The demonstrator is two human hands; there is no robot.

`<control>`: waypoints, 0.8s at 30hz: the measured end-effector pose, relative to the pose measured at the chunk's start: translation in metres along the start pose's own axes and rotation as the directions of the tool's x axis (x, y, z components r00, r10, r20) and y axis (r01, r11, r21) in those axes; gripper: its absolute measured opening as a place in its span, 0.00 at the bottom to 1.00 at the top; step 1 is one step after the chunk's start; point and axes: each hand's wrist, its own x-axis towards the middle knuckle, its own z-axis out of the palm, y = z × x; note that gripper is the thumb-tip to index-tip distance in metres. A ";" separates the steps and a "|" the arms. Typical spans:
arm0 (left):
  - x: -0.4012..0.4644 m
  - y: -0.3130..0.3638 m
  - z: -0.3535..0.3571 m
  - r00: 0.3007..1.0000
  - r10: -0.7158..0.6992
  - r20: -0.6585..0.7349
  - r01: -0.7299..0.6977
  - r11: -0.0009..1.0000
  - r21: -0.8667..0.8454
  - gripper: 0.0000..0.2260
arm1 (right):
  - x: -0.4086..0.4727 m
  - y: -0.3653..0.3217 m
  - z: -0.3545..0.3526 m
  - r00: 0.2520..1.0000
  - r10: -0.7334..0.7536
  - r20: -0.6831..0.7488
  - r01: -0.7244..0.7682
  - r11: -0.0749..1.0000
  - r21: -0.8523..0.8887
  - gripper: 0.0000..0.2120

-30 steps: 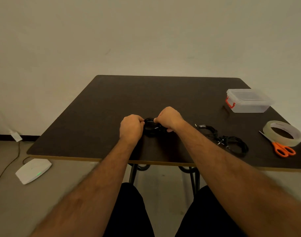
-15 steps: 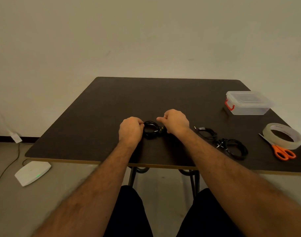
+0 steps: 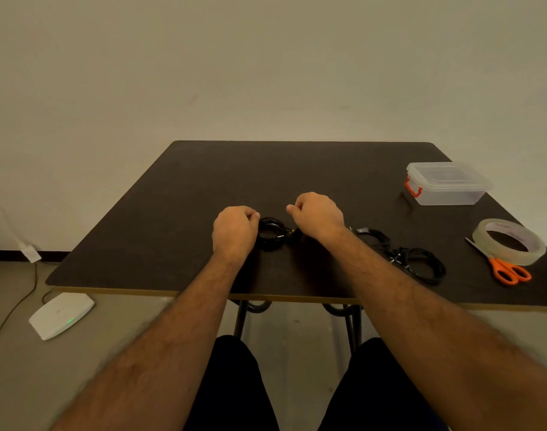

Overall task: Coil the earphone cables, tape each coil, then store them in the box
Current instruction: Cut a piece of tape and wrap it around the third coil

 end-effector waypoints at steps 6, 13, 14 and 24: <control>-0.003 0.032 0.000 0.991 0.105 -0.082 -0.111 0.991 -0.069 0.12 | -0.002 0.013 -0.028 0.995 -0.064 -0.075 0.068 0.997 0.047 0.08; -0.022 0.113 0.023 0.955 0.296 -0.011 -0.296 0.951 -0.090 0.10 | -0.020 0.068 -0.087 0.987 -0.043 -0.153 0.054 0.996 0.065 0.02; -0.027 0.127 0.028 0.944 0.329 0.006 -0.327 0.940 -0.092 0.10 | -0.025 0.079 -0.095 0.986 -0.028 -0.162 0.037 0.998 0.054 0.02; -0.072 0.250 0.098 0.815 0.509 0.276 -0.498 0.860 -0.115 0.09 | -0.092 0.213 -0.153 0.929 0.283 -0.240 -0.309 0.948 -0.078 0.03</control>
